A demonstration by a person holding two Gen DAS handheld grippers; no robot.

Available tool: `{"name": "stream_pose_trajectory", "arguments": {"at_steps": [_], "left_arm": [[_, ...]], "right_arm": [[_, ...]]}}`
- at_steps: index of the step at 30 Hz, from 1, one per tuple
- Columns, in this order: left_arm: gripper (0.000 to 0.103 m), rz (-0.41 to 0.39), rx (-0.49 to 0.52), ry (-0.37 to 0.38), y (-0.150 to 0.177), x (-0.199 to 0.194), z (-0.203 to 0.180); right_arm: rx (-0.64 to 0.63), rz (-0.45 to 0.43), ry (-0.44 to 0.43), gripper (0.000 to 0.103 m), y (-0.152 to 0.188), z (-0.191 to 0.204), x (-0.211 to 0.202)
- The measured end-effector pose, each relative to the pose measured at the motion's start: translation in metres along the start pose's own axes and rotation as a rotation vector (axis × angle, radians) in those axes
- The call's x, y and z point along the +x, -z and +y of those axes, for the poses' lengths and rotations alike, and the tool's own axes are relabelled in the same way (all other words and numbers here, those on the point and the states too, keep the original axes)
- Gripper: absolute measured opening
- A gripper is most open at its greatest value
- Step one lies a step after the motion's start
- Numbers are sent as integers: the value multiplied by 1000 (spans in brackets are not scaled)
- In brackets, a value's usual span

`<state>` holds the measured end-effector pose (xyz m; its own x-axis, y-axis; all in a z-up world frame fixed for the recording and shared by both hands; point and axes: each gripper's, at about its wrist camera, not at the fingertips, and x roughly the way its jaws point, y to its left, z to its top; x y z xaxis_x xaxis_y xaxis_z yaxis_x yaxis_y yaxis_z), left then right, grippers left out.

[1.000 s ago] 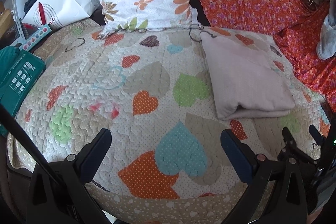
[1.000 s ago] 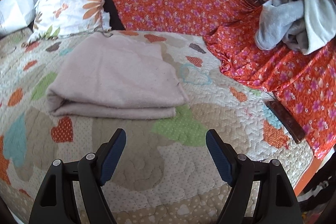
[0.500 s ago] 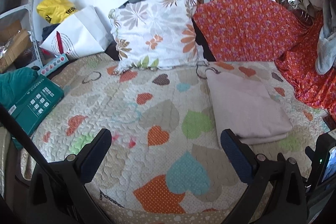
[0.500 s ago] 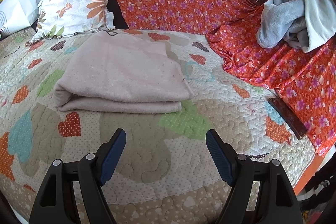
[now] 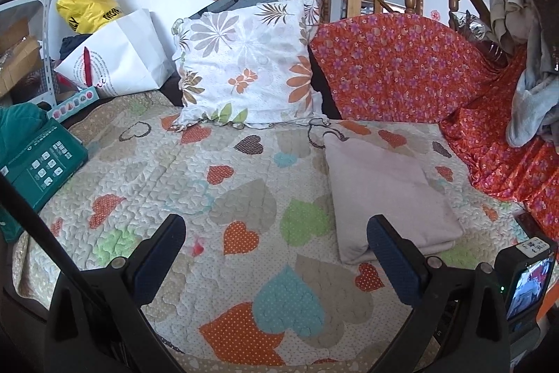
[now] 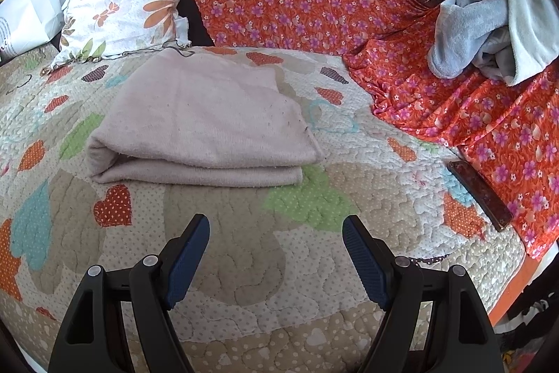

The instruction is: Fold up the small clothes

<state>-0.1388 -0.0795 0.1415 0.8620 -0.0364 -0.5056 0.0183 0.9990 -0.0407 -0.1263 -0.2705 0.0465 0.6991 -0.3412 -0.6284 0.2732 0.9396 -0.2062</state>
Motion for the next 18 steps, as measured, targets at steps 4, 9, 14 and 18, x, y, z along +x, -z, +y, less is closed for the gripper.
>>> {"name": "stream_pose_trajectory", "arguments": {"at_steps": [4, 9, 14, 18], "left_arm": [[103, 67, 41, 66, 4, 11, -9], [103, 117, 89, 114, 17, 15, -23], [103, 142, 80, 125, 16, 13, -25], [103, 213, 51, 93, 18, 17, -19]], "right_arm": [[-21, 1, 4, 83, 1, 4, 3], [-37, -4, 0, 83, 2, 7, 1], [-25, -5, -10, 83, 2, 6, 0], [4, -15, -34, 83, 2, 4, -2]]}}
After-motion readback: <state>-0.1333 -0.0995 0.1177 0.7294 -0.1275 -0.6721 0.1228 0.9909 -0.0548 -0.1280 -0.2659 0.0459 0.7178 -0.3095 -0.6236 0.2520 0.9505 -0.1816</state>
